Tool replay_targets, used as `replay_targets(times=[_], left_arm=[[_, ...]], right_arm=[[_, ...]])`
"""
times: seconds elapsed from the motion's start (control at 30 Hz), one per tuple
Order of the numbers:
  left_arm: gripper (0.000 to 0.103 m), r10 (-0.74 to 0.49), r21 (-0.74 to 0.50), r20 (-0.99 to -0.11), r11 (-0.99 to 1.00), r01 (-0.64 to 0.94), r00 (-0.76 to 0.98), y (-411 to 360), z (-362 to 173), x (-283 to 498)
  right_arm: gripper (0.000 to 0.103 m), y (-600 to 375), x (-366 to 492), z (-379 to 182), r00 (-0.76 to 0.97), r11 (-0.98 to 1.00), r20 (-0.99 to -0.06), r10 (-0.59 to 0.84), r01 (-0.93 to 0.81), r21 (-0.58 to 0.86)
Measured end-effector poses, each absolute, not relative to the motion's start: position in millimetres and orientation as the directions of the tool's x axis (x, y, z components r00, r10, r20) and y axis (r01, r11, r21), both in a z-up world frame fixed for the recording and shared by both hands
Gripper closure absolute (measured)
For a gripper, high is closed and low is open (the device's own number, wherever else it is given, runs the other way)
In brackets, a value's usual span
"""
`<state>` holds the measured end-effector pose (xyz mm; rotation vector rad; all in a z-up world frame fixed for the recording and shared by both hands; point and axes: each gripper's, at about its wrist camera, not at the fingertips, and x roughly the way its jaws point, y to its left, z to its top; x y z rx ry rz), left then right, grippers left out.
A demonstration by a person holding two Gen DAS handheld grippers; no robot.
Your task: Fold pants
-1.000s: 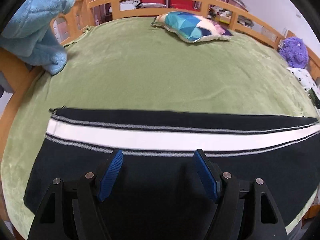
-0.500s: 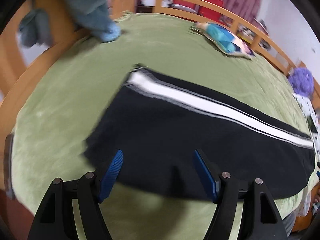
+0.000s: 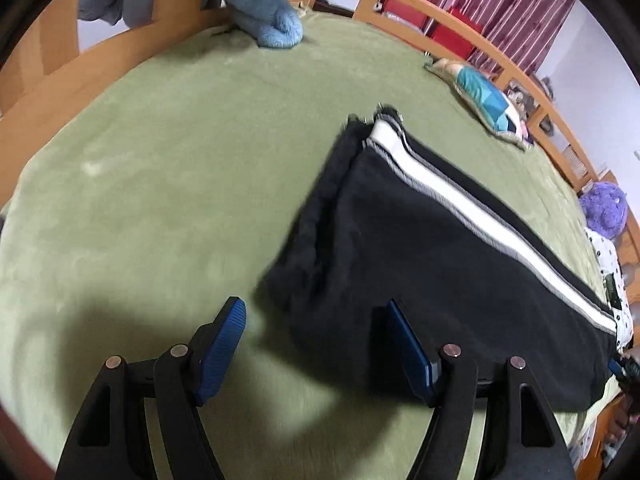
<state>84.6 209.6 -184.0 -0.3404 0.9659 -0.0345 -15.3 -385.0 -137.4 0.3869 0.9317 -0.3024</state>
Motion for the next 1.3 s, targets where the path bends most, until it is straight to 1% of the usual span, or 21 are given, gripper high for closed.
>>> replay_targets(times=[0.07, 0.13, 0.17, 0.2, 0.23, 0.3, 0.37, 0.43, 0.47, 0.53, 0.67, 0.7, 0.77, 0.83, 0.93, 1.03, 1.1, 1.2, 1.27, 1.3], left_arm=[[0.04, -0.195, -0.32, -0.796, 0.939, -0.126, 0.574, 211, -187, 97], [0.054, -0.206, -0.329, -0.794, 0.937, -0.118, 0.572, 211, -188, 102], [0.058, -0.206, -0.326, -0.796, 0.938, -0.117, 0.57, 211, -189, 105], [0.067, -0.206, -0.322, -0.799, 0.94, -0.111, 0.565, 210, -189, 108], [0.073, -0.207, -0.322, -0.797, 0.94, -0.109, 0.568, 211, -188, 106], [0.077, -0.236, -0.361, -0.779, 0.926, -0.108, 0.581, 214, -183, 103], [0.079, -0.236, -0.368, -0.767, 0.924, -0.107, 0.596, 214, -174, 100], [0.079, -0.199, -0.322, -0.763, 0.942, -0.095, 0.616, 206, -159, 94], [0.079, -0.17, -0.287, -0.763, 0.954, -0.092, 0.623, 201, -150, 92], [0.079, -0.091, -0.188, -0.758, 0.979, -0.084, 0.646, 182, -127, 87], [0.08, 0.095, 0.059, -0.735, 0.995, -0.076, 0.672, 134, -90, 83], [0.08, 0.125, 0.106, -0.718, 0.992, -0.07, 0.685, 119, -79, 82], [0.08, 0.144, 0.162, -0.689, 0.986, -0.042, 0.71, 89, -56, 81], [0.08, 0.135, 0.188, -0.675, 0.982, -0.009, 0.725, 63, -36, 77], [0.08, 0.08, 0.221, -0.652, 0.971, 0.088, 0.754, 5, -5, 65], [0.08, -0.016, 0.24, -0.651, 0.944, 0.227, 0.759, -67, 10, 52], [0.08, -0.091, 0.227, -0.674, 0.919, 0.323, 0.733, -122, 7, 47], [0.08, -0.16, 0.225, -0.699, 0.876, 0.427, 0.697, -196, -14, 40], [0.08, -0.211, 0.189, -0.728, 0.853, 0.486, 0.652, -235, -32, 36], [0.08, -0.237, 0.151, -0.757, 0.843, 0.516, 0.608, -255, -45, 34]], right_arm=[[0.04, -368, -15, -139, 0.554, 0.902, -0.828, -0.088, 0.397, 0.17], [0.04, -351, -14, -141, 0.54, 0.915, -0.836, -0.096, 0.379, 0.14], [0.04, -350, -14, -142, 0.537, 0.916, -0.838, -0.096, 0.378, 0.137], [0.04, -345, -14, -142, 0.536, 0.916, -0.839, -0.091, 0.377, 0.142], [0.04, -341, -15, -143, 0.537, 0.916, -0.84, -0.079, 0.372, 0.151], [0.04, -336, -14, -143, 0.537, 0.92, -0.841, -0.068, 0.361, 0.156], [0.04, -332, -10, -143, 0.535, 0.927, -0.842, -0.077, 0.348, 0.136], [0.047, -326, -11, -140, 0.541, 0.934, -0.837, -0.083, 0.336, 0.124], [0.048, -326, -10, -138, 0.545, 0.935, -0.835, -0.082, 0.331, 0.124], [0.048, -323, -13, -134, 0.557, 0.94, -0.826, -0.084, 0.319, 0.12], [0.048, -328, -23, -125, 0.587, 0.949, -0.804, -0.091, 0.296, 0.109], [0.048, -331, -27, -124, 0.594, 0.949, -0.799, -0.089, 0.294, 0.112], [0.048, -340, -35, -122, 0.607, 0.947, -0.79, -0.087, 0.296, 0.123], [0.048, -352, -44, -121, 0.614, 0.943, -0.785, -0.087, 0.305, 0.135], [0.048, -372, -55, -119, 0.621, 0.938, -0.778, -0.093, 0.317, 0.141], [0.048, -397, -67, -118, 0.636, 0.929, -0.765, -0.1, 0.336, 0.158], [0.048, -419, -77, -119, 0.64, 0.916, -0.761, -0.104, 0.359, 0.177], [0.048, -443, -89, -123, 0.634, 0.904, -0.765, -0.116, 0.386, 0.183], [0.048, -458, -100, -126, 0.624, 0.899, -0.768, -0.145, 0.408, 0.162], [0.048, -463, -104, -127, 0.619, 0.897, -0.77, -0.154, 0.415, 0.154]])
